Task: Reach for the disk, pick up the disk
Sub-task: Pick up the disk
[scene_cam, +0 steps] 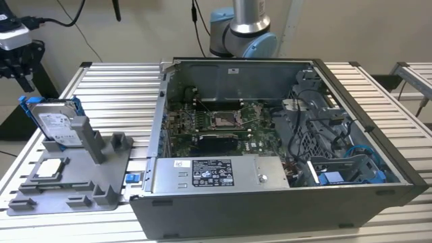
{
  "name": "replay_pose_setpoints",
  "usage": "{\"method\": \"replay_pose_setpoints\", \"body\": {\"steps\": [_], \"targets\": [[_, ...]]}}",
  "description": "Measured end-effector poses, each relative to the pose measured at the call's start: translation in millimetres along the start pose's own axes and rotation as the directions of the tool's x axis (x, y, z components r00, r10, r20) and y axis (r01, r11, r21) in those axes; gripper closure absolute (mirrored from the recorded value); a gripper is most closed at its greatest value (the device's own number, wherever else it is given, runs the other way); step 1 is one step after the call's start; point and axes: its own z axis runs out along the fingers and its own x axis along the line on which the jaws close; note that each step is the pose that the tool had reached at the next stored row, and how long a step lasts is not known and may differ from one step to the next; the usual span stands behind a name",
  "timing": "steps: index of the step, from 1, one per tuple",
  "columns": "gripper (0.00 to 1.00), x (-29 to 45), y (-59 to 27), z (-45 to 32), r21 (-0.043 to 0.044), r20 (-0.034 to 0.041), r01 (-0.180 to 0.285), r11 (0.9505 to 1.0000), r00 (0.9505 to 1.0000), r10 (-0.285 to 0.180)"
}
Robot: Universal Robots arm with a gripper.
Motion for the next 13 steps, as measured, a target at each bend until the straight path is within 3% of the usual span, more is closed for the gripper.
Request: {"method": "replay_pose_setpoints", "body": {"steps": [6, 10, 13], "targets": [[1.00, 0.0, 0.0, 0.0, -0.0001, -0.0042, 0.108, 0.9941, 0.9941, -0.108], [1.00, 0.0, 0.0, 0.0, -0.0005, -0.0070, 0.181, 0.9835, 0.9835, -0.181], [1.00, 0.0, 0.1, 0.0, -0.0009, -0.0090, 0.233, 0.9724, 0.9723, -0.233]]}}
